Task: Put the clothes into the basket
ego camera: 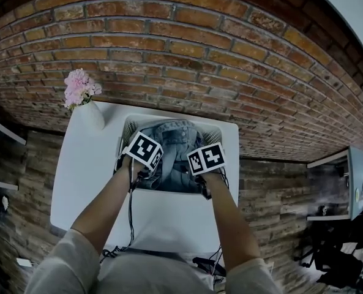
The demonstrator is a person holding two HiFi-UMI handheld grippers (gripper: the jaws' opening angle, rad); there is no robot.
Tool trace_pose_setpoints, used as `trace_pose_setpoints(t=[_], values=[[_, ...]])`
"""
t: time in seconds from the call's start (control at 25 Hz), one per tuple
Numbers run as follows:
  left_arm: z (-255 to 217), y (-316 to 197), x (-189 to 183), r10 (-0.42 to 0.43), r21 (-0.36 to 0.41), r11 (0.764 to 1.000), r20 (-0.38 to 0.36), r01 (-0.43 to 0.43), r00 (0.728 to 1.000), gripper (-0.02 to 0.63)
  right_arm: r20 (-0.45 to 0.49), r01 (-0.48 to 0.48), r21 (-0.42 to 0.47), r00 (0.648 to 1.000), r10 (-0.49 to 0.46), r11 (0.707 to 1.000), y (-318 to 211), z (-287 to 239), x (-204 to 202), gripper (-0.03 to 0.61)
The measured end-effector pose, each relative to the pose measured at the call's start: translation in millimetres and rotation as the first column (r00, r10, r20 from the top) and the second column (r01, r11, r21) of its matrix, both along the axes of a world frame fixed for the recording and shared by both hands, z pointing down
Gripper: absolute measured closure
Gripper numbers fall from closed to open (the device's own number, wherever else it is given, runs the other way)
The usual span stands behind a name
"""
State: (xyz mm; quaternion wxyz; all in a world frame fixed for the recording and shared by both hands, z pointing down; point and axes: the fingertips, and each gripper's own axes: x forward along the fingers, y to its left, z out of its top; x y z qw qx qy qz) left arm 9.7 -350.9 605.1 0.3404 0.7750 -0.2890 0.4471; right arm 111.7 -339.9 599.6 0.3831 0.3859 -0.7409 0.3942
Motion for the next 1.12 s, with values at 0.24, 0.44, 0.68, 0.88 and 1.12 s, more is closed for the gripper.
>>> trace_pose_setpoints(t=[0.24, 0.44, 0.68, 0.88, 1.12], values=[[-21.1, -0.1, -4.2, -0.063, 0.056, 0.996, -0.030, 0.065, 0.998, 0.264, -0.015, -0.075, 0.112, 0.997, 0.077, 0.991, -4.5, -31.1, 6.3, 0.147], [-56.6, 3.2, -11.3, -0.152, 0.170, 0.972, -0.087, 0.165, 0.985, 0.264, -0.052, -0.090, 0.272, 0.993, 0.108, 0.958, -1.2, -71.8, 16.1, 0.147], [-100.2, 7.8, -13.0, -0.196, 0.335, 0.906, -0.214, 0.260, 0.957, 0.265, 0.023, -0.134, 0.423, 0.990, 0.137, 0.896, -0.4, -106.8, 10.8, 0.147], [-131.7, 10.1, -8.0, -0.153, 0.444, 0.853, -0.291, 0.275, 0.944, 0.266, 0.098, -0.160, 0.509, 0.987, 0.127, 0.846, 4.0, -128.8, -0.1, 0.147], [-164.3, 22.3, -3.7, -0.088, 0.564, 0.778, -0.340, 0.277, 0.936, 0.376, 0.152, -0.187, 0.622, 0.981, 0.117, 0.760, 15.5, -159.2, -10.7, 0.206]])
